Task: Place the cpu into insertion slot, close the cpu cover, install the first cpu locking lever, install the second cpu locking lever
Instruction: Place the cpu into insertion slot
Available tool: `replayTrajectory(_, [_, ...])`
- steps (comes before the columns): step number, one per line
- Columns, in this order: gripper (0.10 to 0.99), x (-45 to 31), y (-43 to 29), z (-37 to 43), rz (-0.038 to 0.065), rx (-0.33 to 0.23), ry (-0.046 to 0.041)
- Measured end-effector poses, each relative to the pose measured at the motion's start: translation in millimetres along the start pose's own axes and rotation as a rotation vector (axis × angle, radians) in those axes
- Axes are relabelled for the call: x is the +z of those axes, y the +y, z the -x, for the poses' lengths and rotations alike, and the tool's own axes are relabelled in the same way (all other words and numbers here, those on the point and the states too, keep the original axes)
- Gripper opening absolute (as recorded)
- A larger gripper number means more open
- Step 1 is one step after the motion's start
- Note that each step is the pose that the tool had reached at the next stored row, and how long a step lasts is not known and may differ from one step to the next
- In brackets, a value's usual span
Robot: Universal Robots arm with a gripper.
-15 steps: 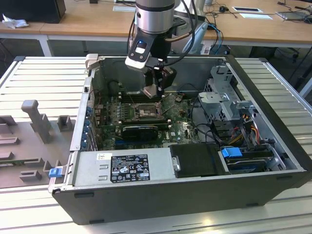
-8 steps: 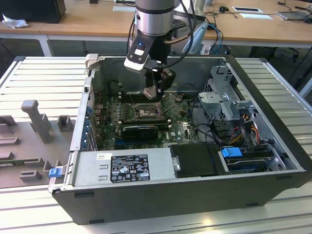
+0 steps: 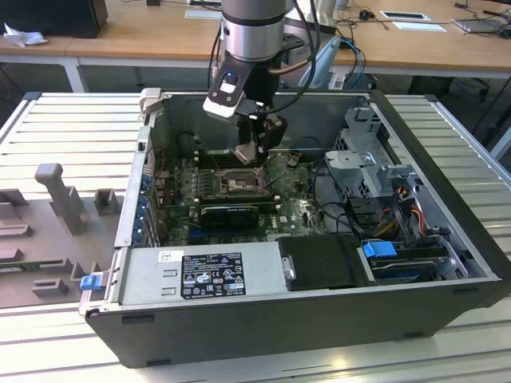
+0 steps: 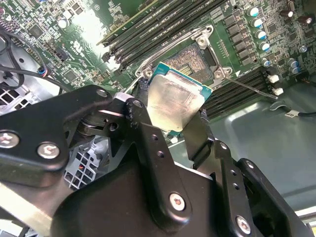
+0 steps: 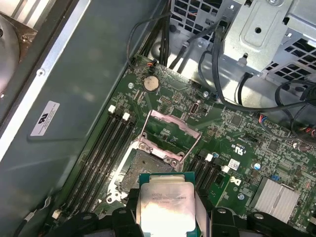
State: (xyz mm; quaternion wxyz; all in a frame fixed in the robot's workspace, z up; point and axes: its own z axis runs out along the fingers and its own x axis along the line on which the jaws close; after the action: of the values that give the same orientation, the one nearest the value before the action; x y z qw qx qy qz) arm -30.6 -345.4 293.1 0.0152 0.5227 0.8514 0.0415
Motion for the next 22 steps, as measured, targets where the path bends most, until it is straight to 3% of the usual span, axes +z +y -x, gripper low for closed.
replayTrajectory(15, [0.529, 5.8, -0.6, 0.0, 0.001, 0.034, -0.0029])
replayTrajectory(17, [0.529, 7.9, -0.8, 0.1, 0.002, 0.104, -0.0091])
replayTrajectory(22, [0.529, 11.0, -1.1, 0.1, 0.003, 0.185, -0.0160])
